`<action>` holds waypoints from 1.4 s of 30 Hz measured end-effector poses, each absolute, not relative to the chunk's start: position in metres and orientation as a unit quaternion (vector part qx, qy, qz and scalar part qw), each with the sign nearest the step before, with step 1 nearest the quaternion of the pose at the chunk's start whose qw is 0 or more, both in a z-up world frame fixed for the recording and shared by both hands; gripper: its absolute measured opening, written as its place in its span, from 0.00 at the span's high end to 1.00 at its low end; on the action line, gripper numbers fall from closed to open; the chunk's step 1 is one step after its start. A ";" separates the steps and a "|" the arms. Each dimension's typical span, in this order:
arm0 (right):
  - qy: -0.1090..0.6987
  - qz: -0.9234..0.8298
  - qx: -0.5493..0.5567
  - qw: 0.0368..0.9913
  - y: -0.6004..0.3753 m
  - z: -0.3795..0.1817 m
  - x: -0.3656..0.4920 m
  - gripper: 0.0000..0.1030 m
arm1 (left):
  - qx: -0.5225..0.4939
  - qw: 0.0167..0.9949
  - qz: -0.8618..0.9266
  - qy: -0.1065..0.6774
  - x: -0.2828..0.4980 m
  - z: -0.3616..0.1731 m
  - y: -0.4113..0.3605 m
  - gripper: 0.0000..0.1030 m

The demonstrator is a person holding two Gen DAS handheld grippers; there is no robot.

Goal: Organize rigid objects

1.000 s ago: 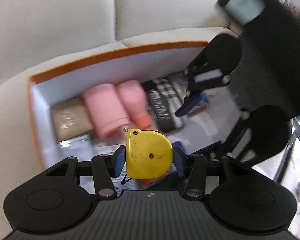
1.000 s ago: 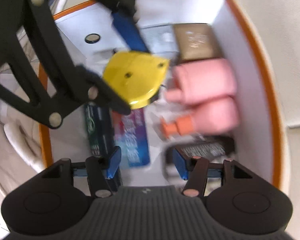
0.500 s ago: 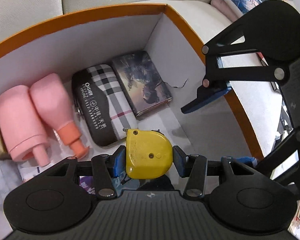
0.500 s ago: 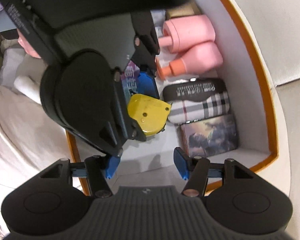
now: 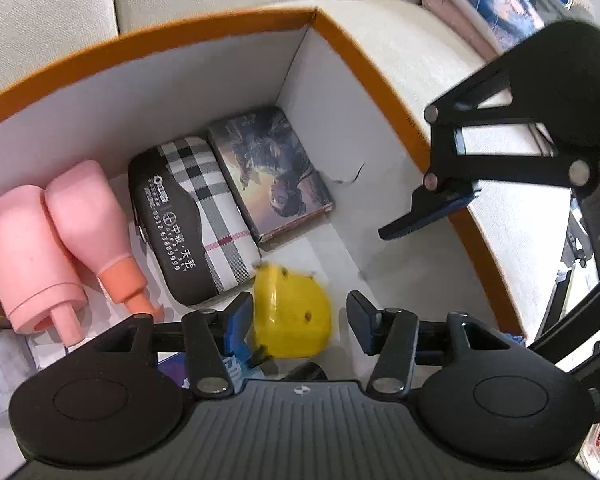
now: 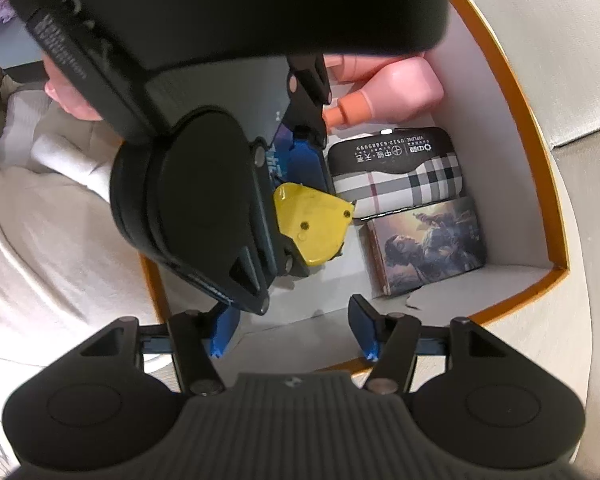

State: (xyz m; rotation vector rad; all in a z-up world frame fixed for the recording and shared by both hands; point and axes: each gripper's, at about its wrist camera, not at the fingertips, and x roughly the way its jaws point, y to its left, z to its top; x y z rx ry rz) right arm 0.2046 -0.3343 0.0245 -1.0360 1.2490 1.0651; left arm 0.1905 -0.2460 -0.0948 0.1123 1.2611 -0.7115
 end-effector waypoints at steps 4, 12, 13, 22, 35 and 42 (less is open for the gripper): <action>0.529 0.446 -0.446 0.568 -0.334 0.030 0.199 0.40 | 0.053 0.757 -0.328 0.562 0.184 -0.079 -0.240 0.36; 0.510 0.431 -0.462 0.584 -0.329 0.047 0.183 0.40 | 0.060 0.796 -0.321 0.509 0.164 -0.025 -0.218 0.36; 0.507 0.429 -0.462 0.588 -0.328 0.053 0.180 0.40 | 0.060 0.803 -0.320 0.498 0.159 -0.017 -0.214 0.36; 0.452 0.386 -0.444 0.670 -0.314 0.109 0.147 0.39 | 0.050 0.884 -0.268 0.379 0.123 0.044 -0.165 0.36; 0.341 0.220 -0.228 0.885 -0.283 0.162 0.097 0.32 | 0.042 0.974 -0.102 0.198 0.051 0.095 -0.085 0.36; 0.255 0.100 -0.051 0.961 -0.282 0.152 0.047 0.19 | -0.012 0.985 -0.057 0.164 0.030 0.089 -0.054 0.28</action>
